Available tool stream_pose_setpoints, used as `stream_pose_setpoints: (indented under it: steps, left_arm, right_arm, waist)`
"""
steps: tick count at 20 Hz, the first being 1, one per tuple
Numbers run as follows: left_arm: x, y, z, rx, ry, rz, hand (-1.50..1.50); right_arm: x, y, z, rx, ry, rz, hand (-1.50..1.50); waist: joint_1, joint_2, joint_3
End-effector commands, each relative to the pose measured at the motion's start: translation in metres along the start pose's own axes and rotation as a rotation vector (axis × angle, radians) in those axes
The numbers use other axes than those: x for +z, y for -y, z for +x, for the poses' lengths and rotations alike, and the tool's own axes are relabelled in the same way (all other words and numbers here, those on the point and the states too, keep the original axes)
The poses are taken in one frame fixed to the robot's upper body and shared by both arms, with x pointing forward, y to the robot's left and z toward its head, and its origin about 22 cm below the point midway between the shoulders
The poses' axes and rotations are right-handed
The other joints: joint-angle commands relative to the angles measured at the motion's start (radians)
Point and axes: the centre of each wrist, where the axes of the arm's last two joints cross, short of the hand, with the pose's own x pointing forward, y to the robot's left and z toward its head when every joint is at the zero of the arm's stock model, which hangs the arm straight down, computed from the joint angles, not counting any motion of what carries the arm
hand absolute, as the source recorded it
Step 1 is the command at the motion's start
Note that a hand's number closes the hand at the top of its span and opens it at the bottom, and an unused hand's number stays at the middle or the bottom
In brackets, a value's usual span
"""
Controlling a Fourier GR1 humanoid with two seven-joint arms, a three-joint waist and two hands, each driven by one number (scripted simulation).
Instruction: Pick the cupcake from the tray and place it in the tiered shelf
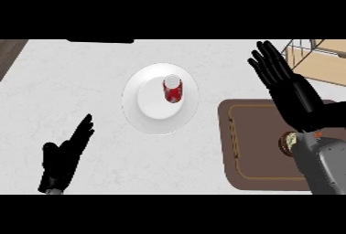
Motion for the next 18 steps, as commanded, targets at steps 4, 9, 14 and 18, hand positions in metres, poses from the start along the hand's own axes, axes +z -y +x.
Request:
stream_pose_setpoints:
  steps: [4, 9, 14, 18]
  left_arm:
    - [-0.004, -0.045, 0.005, -0.019, 0.044, 0.145, 0.0]
    - [0.0, -0.056, 0.007, 0.004, 0.041, 0.198, 0.0]
    - [-0.001, -0.077, 0.011, 0.006, 0.055, 0.166, 0.0]
    - [-0.004, -0.076, -0.006, 0.008, 0.037, 0.157, 0.0]
  right_arm:
    - [0.006, 0.046, -0.007, 0.272, -0.051, -0.483, 1.5]
    - [0.076, 0.125, -0.03, 0.646, -0.305, -1.037, 1.5]
    - [0.06, 0.027, -0.088, 0.645, -0.29, -1.162, -1.5]
    - [0.061, 0.014, -0.108, 0.775, -0.383, -1.216, -1.5]
  waist:
    - [-0.034, -0.026, -0.005]
    - [-0.107, -0.018, -0.02]
    - [-0.036, -0.033, -0.01]
    - [-0.045, -0.031, -0.014]
